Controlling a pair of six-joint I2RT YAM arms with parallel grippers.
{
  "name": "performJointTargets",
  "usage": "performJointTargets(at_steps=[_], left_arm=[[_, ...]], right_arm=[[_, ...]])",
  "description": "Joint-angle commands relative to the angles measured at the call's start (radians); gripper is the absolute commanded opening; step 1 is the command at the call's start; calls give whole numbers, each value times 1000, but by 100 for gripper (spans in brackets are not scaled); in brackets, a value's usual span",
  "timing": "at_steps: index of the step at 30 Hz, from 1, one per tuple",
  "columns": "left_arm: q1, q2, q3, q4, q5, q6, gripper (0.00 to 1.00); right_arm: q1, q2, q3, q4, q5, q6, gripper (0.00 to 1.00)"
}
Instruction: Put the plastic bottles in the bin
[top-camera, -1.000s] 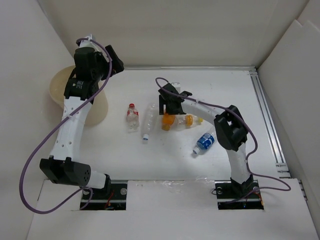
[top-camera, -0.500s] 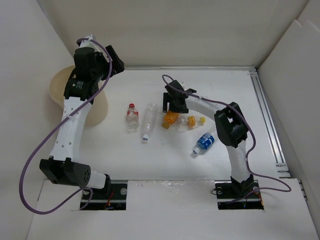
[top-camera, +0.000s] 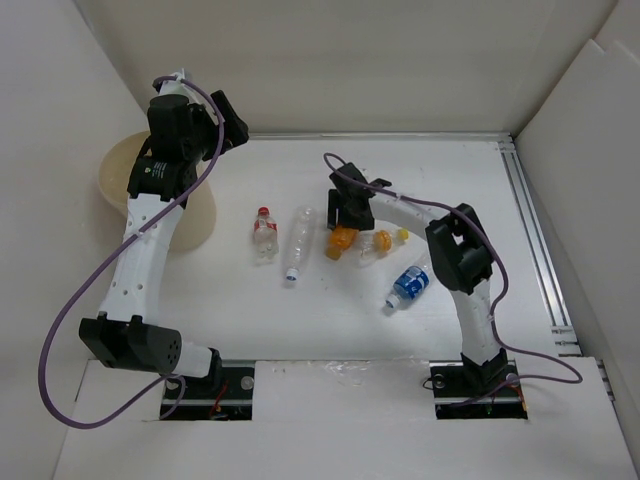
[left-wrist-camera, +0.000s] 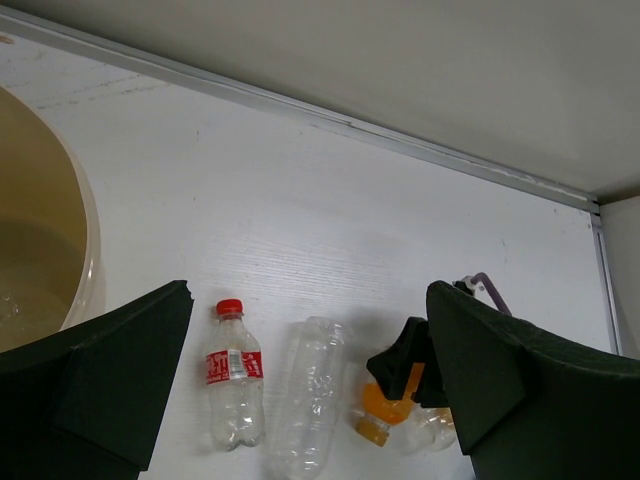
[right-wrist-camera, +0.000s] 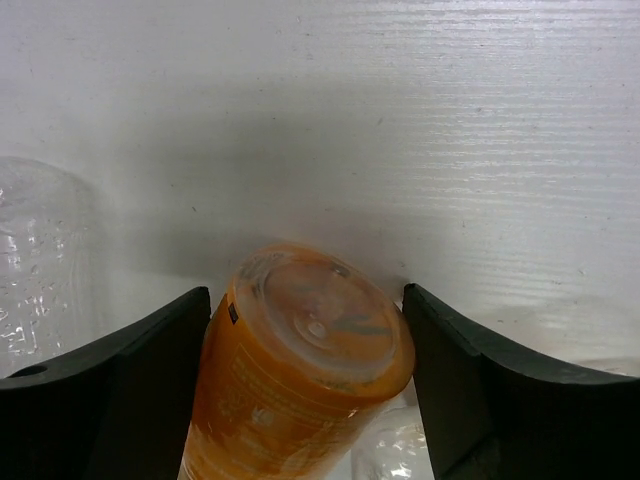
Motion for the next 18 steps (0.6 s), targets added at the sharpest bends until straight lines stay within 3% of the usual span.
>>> performJointTargets(at_steps=[1, 6, 7, 11, 18], left_arm=[[4, -12, -11, 25, 3, -2, 100], [4, -2, -33, 34, 29, -2, 100], [4, 7, -33, 45, 38, -2, 100], [4, 28, -44, 84, 122, -2, 100], [4, 72, -155, 323, 590, 12, 100]], right_arm=[[-12, -4, 18, -10, -27, 9, 37], [-31, -4, 47, -1, -28, 18, 3], [-31, -4, 76, -1, -28, 18, 0], [-73, -16, 142, -1, -28, -11, 0], [-110, -161, 197, 2, -72, -103, 0]])
